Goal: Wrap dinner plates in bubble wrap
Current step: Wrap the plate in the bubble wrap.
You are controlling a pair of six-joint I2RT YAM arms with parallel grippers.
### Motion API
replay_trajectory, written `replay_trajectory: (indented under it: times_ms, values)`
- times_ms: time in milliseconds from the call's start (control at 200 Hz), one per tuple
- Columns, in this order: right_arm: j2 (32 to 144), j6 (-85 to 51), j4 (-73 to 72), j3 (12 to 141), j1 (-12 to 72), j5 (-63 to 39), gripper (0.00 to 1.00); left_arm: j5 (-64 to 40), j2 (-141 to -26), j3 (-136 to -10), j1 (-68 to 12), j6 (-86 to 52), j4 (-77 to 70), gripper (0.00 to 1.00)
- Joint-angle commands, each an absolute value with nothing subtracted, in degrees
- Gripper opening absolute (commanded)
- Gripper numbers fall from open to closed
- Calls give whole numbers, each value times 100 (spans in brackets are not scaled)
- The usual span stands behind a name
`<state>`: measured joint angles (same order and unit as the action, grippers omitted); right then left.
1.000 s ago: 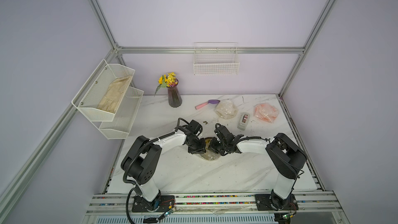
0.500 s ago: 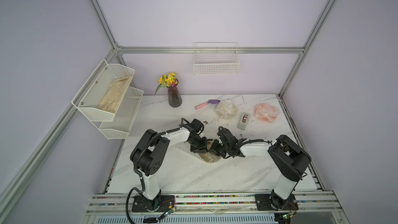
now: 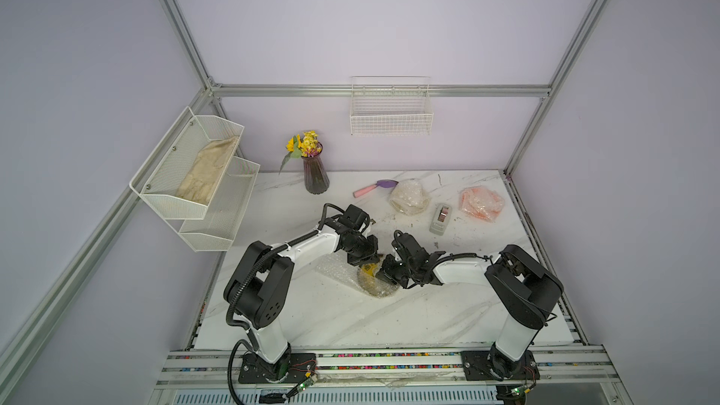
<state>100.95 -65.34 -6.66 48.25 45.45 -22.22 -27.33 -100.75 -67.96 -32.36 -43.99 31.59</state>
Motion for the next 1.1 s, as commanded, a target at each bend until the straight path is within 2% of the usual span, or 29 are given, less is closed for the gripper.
replay_trajectory:
  times_ms: [0,200,355,400,435,470,530,570,635,760,945,1095]
  values:
    - [10162,-6590,-93,4658,4623,-2252,0,-3033,-10426,-7262,-3436,-4505,3057,1]
    - [10100,-6584,-21,4741,4623,-2163,0,-3011,-10686,-6695,-3491,-4610,3147,0]
    - [9946,-6402,265,5001,4623,-2276,0,-2508,-10867,-6464,-3463,-4304,3494,0]
    - [9812,-6340,480,5151,4614,-2275,16,-2267,-10935,-6447,-3454,-4159,3661,0]
    - [9700,-6203,719,5300,4578,-2289,24,-2143,-10982,-6417,-3441,-4060,3746,0]
    - [9586,-6053,1007,5422,4507,-2302,28,-2089,-10997,-6349,-3420,-3991,3778,0]
    - [9370,-5857,1348,5494,4346,-2319,29,-2000,-11012,-6242,-3391,-3881,3781,0]
    - [9249,-5742,1475,5434,4221,-2305,27,-1897,-11004,-6198,-3379,-3818,3811,0]
    - [9198,-5554,1564,5274,4037,-2318,18,-1872,-10986,-6155,-3353,-3687,3831,0]
    - [9770,-4871,1903,5308,3867,-2753,0,-1862,-10964,-6196,-3316,-3466,3849,0]
    - [9577,-4824,2502,4957,4127,-2229,0,-1526,-11062,-6663,-3261,-3012,4230,0]
    - [9345,-5579,2005,4568,4848,-2260,0,-1511,-11311,-7159,-3247,-2724,4480,0]
